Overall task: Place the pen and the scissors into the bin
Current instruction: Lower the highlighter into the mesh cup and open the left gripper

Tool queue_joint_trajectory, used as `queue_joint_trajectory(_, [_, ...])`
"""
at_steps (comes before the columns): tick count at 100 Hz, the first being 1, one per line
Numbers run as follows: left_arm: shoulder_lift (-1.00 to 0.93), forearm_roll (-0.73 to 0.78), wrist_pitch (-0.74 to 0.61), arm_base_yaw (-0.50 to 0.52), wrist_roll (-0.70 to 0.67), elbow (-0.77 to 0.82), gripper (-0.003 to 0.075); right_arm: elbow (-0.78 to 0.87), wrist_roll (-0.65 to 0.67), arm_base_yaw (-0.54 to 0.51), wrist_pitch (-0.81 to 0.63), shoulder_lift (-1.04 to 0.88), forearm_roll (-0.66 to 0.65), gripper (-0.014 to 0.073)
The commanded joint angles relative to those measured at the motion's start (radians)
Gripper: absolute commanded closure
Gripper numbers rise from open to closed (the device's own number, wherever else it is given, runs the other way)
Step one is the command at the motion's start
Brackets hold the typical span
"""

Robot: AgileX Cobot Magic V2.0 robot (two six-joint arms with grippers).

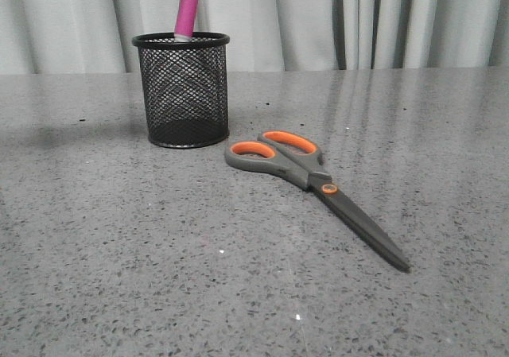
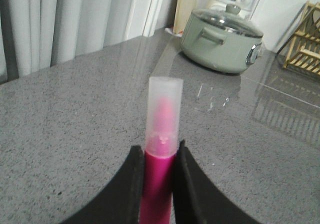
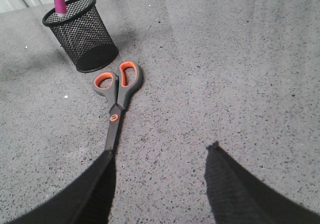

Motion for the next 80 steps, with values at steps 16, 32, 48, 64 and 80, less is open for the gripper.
queue_joint_trajectory(16, [-0.029, -0.068, 0.000, -0.005, 0.005, -0.026, 0.0324, -0.034, -0.011, -0.001, -0.051, 0.021, 0.004, 0.0232])
queue_joint_trajectory(32, [-0.045, -0.169, 0.091, 0.022, 0.005, -0.028, 0.0146, -0.036, -0.011, -0.001, -0.050, 0.021, 0.004, 0.0232])
queue_joint_trajectory(48, [-0.142, -0.175, 0.242, 0.079, -0.047, -0.030, 0.0476, -0.114, -0.099, -0.001, 0.058, 0.021, 0.022, 0.0232])
queue_joint_trajectory(64, [-0.338, -0.076, 0.242, 0.113, -0.200, -0.030, 0.0739, -0.240, -0.409, -0.001, 0.118, 0.038, 0.189, 0.0237])
queue_joint_trajectory(80, [-0.566, 0.084, 0.240, 0.112, -0.208, -0.030, 0.0739, -0.360, -0.563, -0.001, 0.089, 0.131, 0.351, 0.0277])
